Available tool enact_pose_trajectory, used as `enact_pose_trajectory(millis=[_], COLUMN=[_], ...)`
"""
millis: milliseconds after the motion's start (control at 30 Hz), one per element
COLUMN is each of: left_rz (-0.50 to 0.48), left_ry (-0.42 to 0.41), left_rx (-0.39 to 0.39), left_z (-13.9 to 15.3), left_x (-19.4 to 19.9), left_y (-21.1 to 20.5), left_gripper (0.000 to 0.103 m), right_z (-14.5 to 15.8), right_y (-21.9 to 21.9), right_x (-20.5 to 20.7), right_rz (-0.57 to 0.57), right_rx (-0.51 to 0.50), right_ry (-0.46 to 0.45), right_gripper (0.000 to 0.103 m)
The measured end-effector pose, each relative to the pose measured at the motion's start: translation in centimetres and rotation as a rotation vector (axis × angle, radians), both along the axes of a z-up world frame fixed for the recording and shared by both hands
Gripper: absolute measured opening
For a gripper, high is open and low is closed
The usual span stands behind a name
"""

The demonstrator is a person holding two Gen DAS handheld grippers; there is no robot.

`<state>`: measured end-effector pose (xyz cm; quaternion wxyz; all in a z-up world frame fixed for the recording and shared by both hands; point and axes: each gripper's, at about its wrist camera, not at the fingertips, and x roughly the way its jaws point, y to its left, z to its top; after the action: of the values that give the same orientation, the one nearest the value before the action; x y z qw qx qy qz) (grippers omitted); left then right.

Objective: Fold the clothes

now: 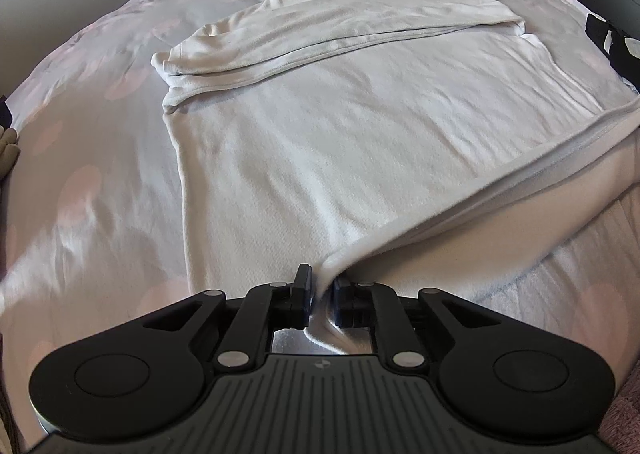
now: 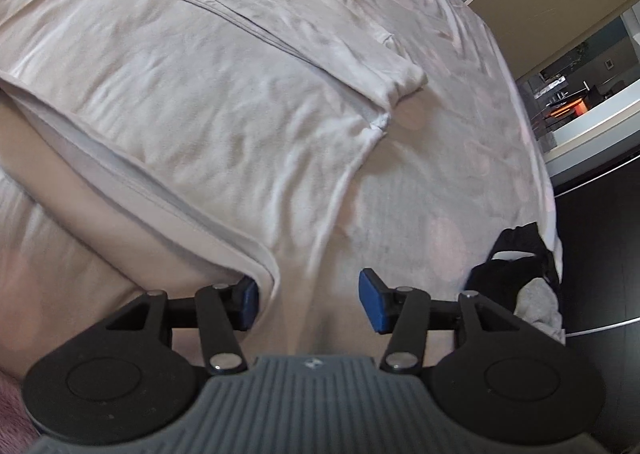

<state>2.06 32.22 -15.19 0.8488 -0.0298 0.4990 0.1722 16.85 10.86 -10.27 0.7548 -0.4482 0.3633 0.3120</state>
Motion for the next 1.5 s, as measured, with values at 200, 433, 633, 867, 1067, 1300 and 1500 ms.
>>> enact_pose_trajectory(millis=[200, 433, 633, 867, 1067, 1300, 1500], left_rz=[-0.003, -0.006, -0.007, -0.008, -0.017, -0.021, -0.022], left_ry=[0.000, 0.003, 0.007, 0.008, 0.015, 0.018, 0.019], left_rx=[0.001, 0.007, 0.014, 0.017, 0.032, 0.045, 0.048], left_z=[0.0, 0.0, -0.1, -0.1, -0.1, -0.1, -0.2], left_x=[-0.1, 0.0, 0.2, 0.2, 0.2, 0.3, 0.3], left_y=[0.0, -0.1, -0.2, -0.4, -0.6, -0.8, -0.9], left_gripper=[0.010, 0.010, 0.010, 0.010, 0.010, 0.010, 0.010], right_z=[1.7, 2.6, 4.0, 5.7, 5.8, 3.4, 1.3], right_y=[-1.3, -2.6, -4.7, -7.1, -7.6, -6.7, -4.6], right_x=[2.7, 5.2, 7.9, 8.5, 5.1, 2.1, 3.1], right_rz=[-0.081, -0.172, -0.347, -0.364, -0.122, 0.068, 0.043], right_rx=[0.047, 0.136, 0.327, 0.356, 0.258, 0.114, 0.143], right_ry=[0.065, 0.257, 0.467, 0.360, 0.245, 0.181, 0.171], right_gripper=[0.059, 0.069, 0.072, 0.070, 0.067, 0.064, 0.051])
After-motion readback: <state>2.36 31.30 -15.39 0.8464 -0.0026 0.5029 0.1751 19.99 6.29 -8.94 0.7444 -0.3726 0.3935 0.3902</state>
